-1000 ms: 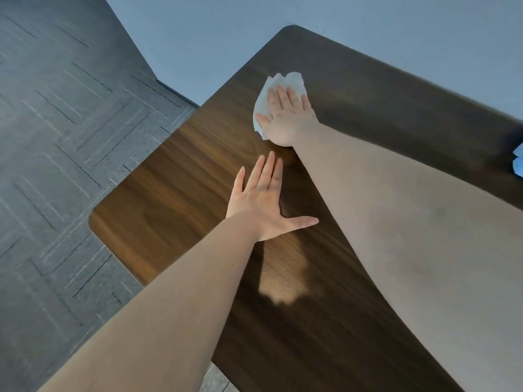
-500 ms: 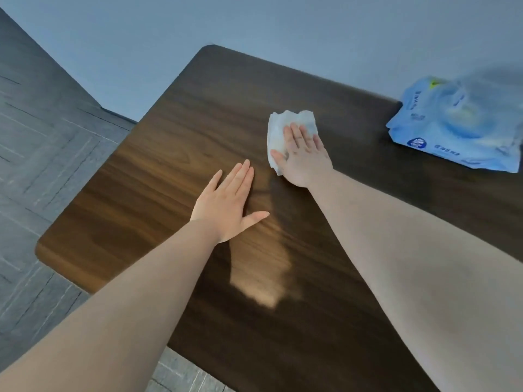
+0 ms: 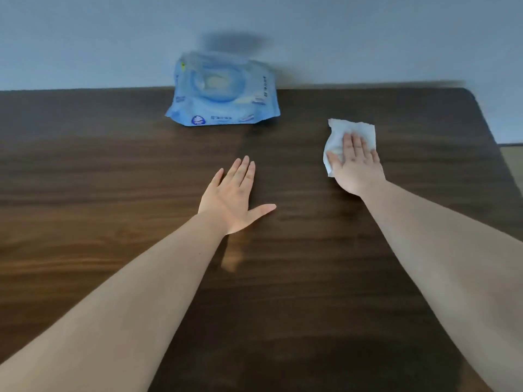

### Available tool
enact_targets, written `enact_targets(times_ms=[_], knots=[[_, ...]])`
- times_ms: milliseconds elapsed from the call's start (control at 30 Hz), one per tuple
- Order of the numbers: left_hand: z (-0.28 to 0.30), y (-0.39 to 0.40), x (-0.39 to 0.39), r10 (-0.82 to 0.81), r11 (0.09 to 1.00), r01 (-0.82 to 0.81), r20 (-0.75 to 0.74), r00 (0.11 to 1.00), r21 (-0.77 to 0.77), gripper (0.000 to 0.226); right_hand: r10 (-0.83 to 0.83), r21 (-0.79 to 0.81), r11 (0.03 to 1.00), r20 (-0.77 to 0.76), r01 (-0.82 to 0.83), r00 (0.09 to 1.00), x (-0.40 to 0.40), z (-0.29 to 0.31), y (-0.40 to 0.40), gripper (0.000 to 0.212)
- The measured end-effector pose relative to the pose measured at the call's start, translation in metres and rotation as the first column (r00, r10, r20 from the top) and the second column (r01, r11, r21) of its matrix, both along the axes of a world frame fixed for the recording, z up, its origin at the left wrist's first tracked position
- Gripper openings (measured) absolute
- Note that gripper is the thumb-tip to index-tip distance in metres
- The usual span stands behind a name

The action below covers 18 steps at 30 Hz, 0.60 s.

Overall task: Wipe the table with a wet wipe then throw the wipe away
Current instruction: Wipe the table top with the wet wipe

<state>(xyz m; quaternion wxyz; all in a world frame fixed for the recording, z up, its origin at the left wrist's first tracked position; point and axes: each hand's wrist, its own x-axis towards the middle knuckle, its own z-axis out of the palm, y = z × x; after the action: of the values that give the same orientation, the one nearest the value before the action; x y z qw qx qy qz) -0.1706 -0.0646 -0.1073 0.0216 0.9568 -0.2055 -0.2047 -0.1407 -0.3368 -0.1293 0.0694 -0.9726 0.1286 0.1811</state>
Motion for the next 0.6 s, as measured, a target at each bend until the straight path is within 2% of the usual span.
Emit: enact_targets(times_ms=[233, 433, 600], knots=[[-0.006, -0.116, -0.003, -0.185, 0.982, 0.186, -0.019, 0.983, 0.042, 0.103, -0.257, -0.030, 0.966, -0.006, 0.257, 0.966, -0.055, 0.003, -0.144, 0.068], [-0.007, -0.151, -0.007, -0.113, 0.979, 0.128, -0.100, 0.989, 0.161, 0.117, -0.333, -0.038, 0.942, -0.025, 0.332, 0.943, -0.100, 0.007, -0.197, 0.067], [0.000, -0.155, -0.011, -0.099, 0.978, 0.119, -0.122, 0.988, 0.171, 0.120, -0.343, -0.020, 0.939, -0.037, 0.342, 0.939, -0.127, 0.007, -0.196, 0.067]])
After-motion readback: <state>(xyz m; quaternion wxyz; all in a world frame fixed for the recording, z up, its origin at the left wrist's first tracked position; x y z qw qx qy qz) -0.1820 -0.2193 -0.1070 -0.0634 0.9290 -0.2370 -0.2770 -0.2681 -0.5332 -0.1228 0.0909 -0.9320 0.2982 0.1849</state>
